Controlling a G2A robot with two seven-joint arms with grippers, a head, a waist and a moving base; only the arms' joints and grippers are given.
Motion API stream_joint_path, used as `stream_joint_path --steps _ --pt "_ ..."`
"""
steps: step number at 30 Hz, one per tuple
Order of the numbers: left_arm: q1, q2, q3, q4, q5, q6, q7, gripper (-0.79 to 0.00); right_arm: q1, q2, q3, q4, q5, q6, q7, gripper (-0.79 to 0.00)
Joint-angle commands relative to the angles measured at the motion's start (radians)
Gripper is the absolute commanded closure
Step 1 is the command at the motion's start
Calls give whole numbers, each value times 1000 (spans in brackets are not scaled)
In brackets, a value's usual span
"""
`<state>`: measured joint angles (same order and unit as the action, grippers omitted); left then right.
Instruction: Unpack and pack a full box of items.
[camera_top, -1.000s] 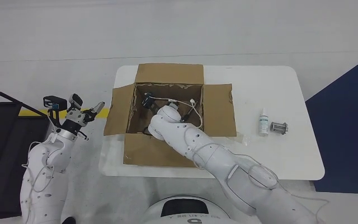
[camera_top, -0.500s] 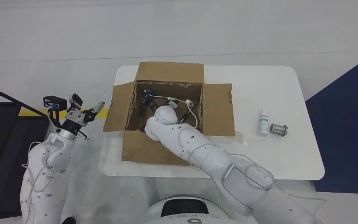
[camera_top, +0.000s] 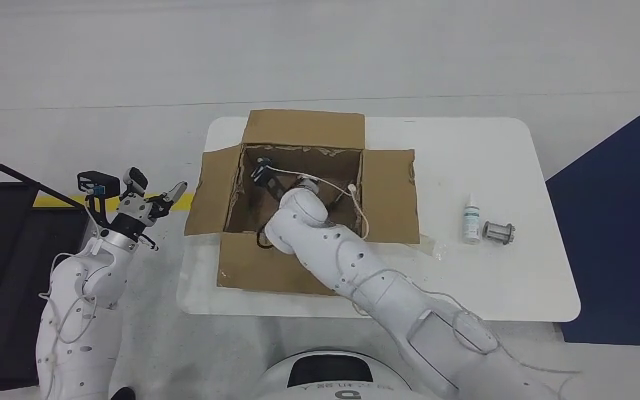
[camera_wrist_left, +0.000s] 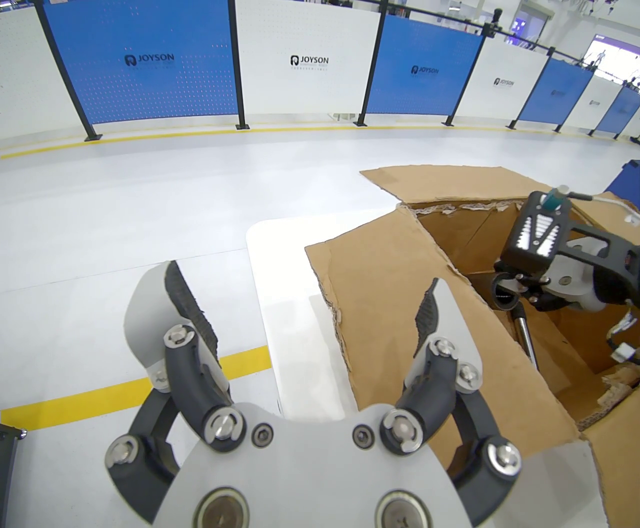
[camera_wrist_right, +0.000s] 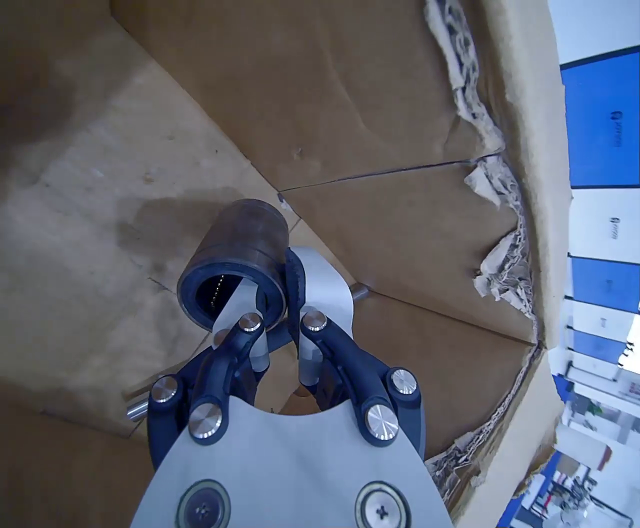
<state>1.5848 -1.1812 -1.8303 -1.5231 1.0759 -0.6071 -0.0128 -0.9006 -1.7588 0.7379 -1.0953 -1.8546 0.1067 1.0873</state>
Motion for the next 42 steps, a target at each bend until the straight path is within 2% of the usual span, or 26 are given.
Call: stream_joint_path --steps 1,5,11,15,19,25,26,31,36,38,40,42 --pt "0 0 0 0 0 0 0 -785 -32 16 49 -86 12 -50 1 0" --pt "0 0 0 0 0 0 0 -785 -129 52 147 -295 22 -148 -4 0" --pt "0 0 0 0 0 0 0 -785 -341 104 291 -687 8 -285 -55 0" --pt "0 0 0 0 0 0 0 -785 -523 135 411 -976 7 -318 -154 0" --pt "0 0 0 0 0 0 0 -785 -740 158 574 -1235 57 -302 -295 0" --pt "0 0 0 0 0 0 0 -785 -923 171 865 -1255 216 -182 -526 0" --pt "0 0 0 0 0 0 0 -785 -950 172 922 -1255 250 -147 -527 0" --pt "0 0 0 0 0 0 0 -785 -1037 177 1123 -1255 395 -123 -435 0" --pt "0 0 0 0 0 0 0 -785 -1124 176 1291 -1255 592 -92 -464 0" --pt "0 0 0 0 0 0 0 -785 -1162 173 1335 -1255 630 -57 -462 0" --pt "0 0 0 0 0 0 0 -785 -1189 172 1358 -1255 663 -67 -452 0" --pt "0 0 0 0 0 0 0 -785 -1207 172 1388 -1255 663 -15 -390 0"
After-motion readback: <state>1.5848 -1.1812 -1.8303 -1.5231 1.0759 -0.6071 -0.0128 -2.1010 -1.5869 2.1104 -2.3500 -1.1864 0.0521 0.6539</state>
